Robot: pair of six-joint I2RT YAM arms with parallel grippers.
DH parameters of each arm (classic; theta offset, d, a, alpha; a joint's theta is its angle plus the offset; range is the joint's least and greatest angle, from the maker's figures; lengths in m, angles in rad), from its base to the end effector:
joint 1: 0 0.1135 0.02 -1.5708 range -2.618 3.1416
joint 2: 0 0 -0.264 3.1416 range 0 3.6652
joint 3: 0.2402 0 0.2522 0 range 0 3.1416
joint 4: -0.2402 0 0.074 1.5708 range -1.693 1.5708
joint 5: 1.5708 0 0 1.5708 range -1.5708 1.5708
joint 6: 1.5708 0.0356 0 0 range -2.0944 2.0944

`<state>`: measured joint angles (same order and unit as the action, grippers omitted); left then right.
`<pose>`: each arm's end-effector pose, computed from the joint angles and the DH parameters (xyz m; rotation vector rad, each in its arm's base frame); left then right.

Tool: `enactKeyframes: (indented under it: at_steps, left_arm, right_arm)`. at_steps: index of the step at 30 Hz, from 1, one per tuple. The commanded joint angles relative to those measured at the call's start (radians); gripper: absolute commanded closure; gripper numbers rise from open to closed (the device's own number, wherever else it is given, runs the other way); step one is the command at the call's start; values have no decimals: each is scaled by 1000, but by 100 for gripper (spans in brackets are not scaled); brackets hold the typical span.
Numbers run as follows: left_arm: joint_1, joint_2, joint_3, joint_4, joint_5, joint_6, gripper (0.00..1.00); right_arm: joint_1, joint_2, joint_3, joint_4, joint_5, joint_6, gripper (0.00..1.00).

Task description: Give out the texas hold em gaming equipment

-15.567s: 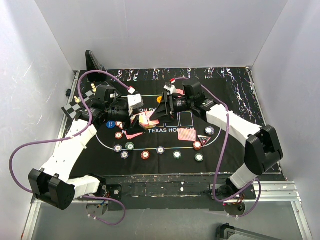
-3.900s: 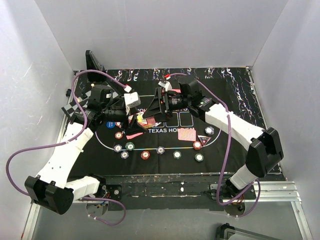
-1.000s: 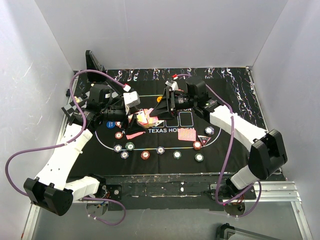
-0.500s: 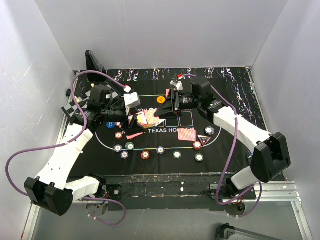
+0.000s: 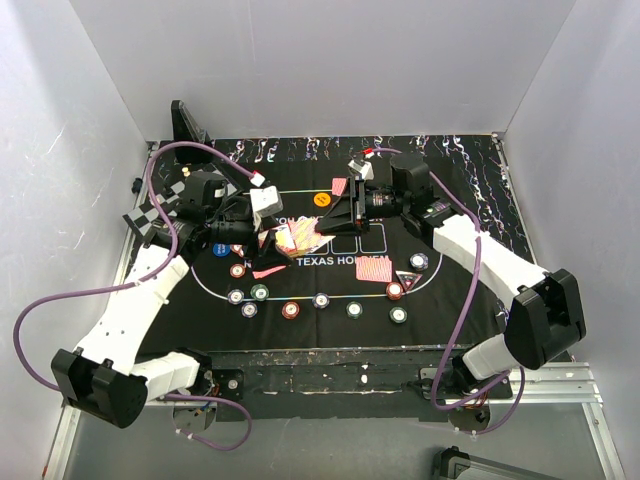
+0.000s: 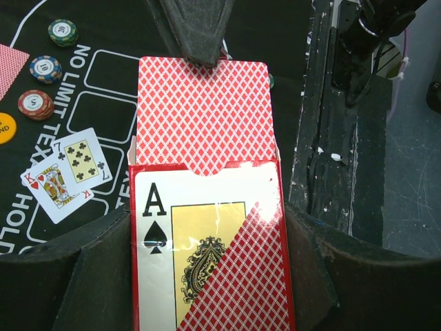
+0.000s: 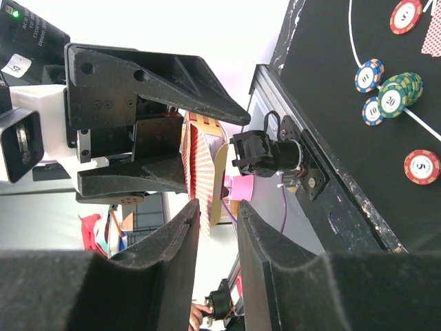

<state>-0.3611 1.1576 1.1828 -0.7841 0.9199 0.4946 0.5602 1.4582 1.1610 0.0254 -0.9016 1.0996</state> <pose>0.2021 -0.1066 0.3557 1.2794 1.7268 -0.9787 0.2687 0.2015 0.3357 -0.1849 2.2351 1.8673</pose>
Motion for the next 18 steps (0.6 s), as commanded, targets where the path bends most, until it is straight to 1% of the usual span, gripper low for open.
enactKeyframes:
  at_steps: [1,3,4,5,7,8,9,12,15,18]
  left_arm:
    - [5,1,-12,25,11,22,100]
    - [5,4,-14,25,10,24,100]
    - [5,5,-17,25,8,24,100]
    - [4,5,-18,25,7,28,100]
    - [5,7,-18,25,4,28,100]
    - [5,8,-18,25,7,29,100]
    - [5,10,-18,25,5,29,100]
    - [7,16,-14,23,8,30,100]
    - [5,24,-6,23,11,29,100]
    - [5,22,-2,25,7,30,100]
  right_arm:
    - [-6,-38,-21,34,-36,8,66]
    - [-6,-36,-29,44,-39,13,66]
    - [-6,-36,-30,42,-37,13,65]
    - [-6,-36,-30,33,-34,8,59]
    - [-5,-38,-26,13,-22,-4,36]
    - [-5,-39,-20,2,-14,-16,28]
    - [0,-35,-12,-11,-8,-29,22]
    - [20,-6,31,-54,3,-56,18]
    - [44,37,58,-53,0,-57,16]
    - [66,76,75,-35,-8,-37,16]
